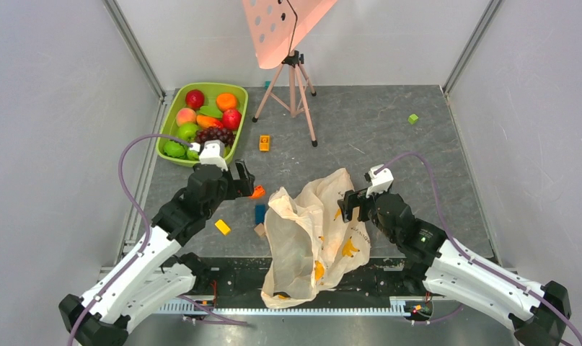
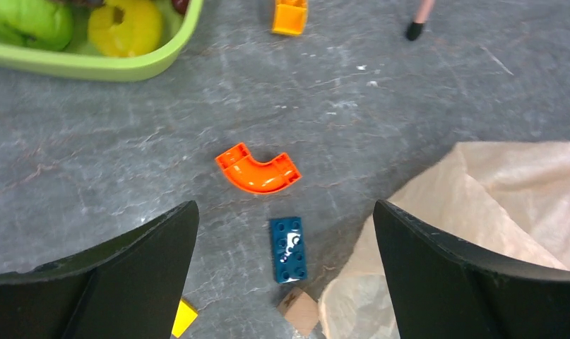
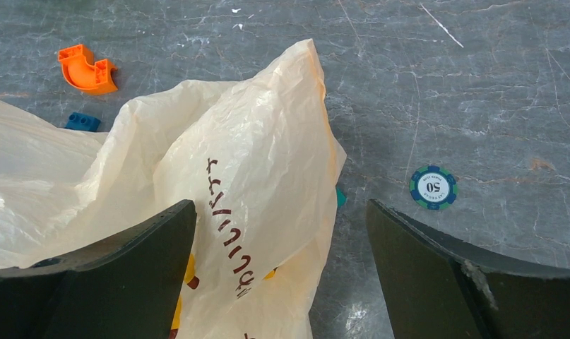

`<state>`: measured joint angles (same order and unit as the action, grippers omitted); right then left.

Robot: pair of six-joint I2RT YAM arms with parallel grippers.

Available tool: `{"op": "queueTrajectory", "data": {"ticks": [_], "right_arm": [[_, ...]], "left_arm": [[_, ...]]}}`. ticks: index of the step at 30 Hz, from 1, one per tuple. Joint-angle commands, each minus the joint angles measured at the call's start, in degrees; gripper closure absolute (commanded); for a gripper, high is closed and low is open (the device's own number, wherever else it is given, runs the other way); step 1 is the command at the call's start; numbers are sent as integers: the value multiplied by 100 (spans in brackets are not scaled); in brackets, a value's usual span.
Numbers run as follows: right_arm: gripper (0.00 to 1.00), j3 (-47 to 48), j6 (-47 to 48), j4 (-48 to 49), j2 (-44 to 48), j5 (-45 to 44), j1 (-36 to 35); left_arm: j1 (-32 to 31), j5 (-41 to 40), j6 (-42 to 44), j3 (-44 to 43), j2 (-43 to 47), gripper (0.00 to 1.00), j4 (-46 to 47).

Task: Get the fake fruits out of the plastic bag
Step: Reset both arms

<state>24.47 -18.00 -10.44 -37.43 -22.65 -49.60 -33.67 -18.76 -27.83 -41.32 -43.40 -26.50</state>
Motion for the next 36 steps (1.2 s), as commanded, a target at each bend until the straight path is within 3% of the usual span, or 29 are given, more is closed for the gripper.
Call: {"op": "queueTrajectory", "data": {"ticks": [1, 4, 8, 11, 16, 22, 28, 36], "right_arm": [[7, -121, 21, 89, 68, 153, 2], [7, -187, 8, 134, 75, 341, 4], [7, -263, -3, 111, 155, 477, 3], [7, -327, -15, 99, 256, 556, 5], [7, -354, 3, -125, 472, 413, 2], [6, -403, 25, -323, 706, 167, 8], [5, -437, 0, -364, 792, 75, 6], [4, -474, -37, -467, 824, -1, 3]], "left_arm": [[463, -40, -559, 224, -137, 0, 282], [519, -116, -506, 289, -418, 0, 609], [526, -835, -308, 201, -948, 0, 1277], [522, -789, -96, -90, -1450, 0, 1562], [521, -628, -215, -281, -1812, 0, 1166], [515, -420, -818, -182, -1708, 0, 371], [517, -366, -922, 414, -1051, 0, 531], [515, -504, -807, 421, -726, 0, 416]]}}
